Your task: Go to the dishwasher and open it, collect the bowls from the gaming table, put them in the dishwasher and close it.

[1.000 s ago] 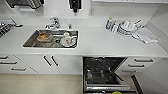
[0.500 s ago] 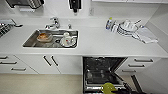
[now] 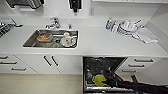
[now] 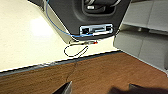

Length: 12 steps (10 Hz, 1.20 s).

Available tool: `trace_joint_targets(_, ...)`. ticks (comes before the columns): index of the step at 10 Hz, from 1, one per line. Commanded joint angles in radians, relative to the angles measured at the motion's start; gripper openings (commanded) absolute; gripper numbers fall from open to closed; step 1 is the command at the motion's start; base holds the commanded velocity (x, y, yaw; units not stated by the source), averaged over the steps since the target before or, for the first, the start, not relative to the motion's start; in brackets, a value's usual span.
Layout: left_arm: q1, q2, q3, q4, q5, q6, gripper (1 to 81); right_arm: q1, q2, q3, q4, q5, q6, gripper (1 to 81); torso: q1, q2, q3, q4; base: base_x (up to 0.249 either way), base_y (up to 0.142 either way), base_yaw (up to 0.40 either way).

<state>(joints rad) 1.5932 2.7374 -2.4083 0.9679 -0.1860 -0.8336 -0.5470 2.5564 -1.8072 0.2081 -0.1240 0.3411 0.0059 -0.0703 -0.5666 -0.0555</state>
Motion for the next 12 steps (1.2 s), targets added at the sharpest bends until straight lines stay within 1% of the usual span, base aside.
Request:
trace_joint_targets(1, 0.11, 0.099, -0.124, 0.0, -0.07, 0.004, 81.1, 0.19, 0.043, -0.087, 0.016, -0.08, 0.03, 1.0, 0.0, 0.0, 0.0, 0.0, 0.0, 0.0, 0.0)
trace_joint_targets(2, 0.112, 0.114, -0.132, 0.0, -0.07, 0.001, 81.1, 0.205, 0.073, -0.136, 0.016, -0.082, 0.03, 1.0, 0.0, 0.0, 0.0, 0.0, 0.0, 0.0, 0.0)
trace_joint_targets(4, 0.123, 0.122, -0.132, 0.0, -0.064, -0.002, 81.1, 0.225, 0.098, -0.191, 0.016, -0.082, 0.03, 1.0, 0.0, 0.0, 0.0, 0.0, 0.0, 0.0, 0.0)
trace_joint_targets(5, 0.124, 0.125, -0.132, 0.0, -0.064, -0.002, 81.1, 0.235, 0.106, -0.219, 0.017, -0.082, 0.03, 1.0, 0.0, 0.0, 0.0, 0.0, 0.0, 0.0, 0.0)
trace_joint_targets(7, 0.123, 0.136, -0.134, 0.002, -0.059, -0.002, 81.1, 0.283, 0.106, -0.267, 0.014, -0.083, 0.041, 1.0, 0.0, 0.0, 0.0, 0.0, 0.0, 0.0, 0.0)
trace_joint_targets(8, 0.124, 0.142, -0.134, 0.005, -0.055, -0.001, 81.1, 0.31, 0.098, -0.263, 0.017, -0.106, 0.045, 81.1, 0.0, 0.0, 0.0, 0.0, 0.0, 0.0, 0.0)
trace_joint_targets(9, 0.124, 0.147, -0.134, 0.005, -0.055, 0.001, 81.1, 0.325, 0.09, -0.256, 0.017, -0.118, 0.047, 81.1, 0.0, 0.0, 0.0, 0.0, 0.0, 0.0, 0.0)
trace_joint_targets(11, 0.121, 0.15, -0.141, 0.0, -0.055, -0.002, 81.1, 0.318, 0.057, -0.23, 0.017, -0.12, 0.069, 81.1, 0.0, 0.0, 0.0, 0.0, 0.0, 0.0, 0.0)
trace_joint_targets(12, 0.11, 0.157, -0.167, -0.044, -0.058, -0.016, 81.1, 0.299, 0.014, -0.178, 0.014, -0.134, 0.069, 81.1, 0.0, 0.0, 0.0, 0.0, 0.0, 0.0, 0.0)
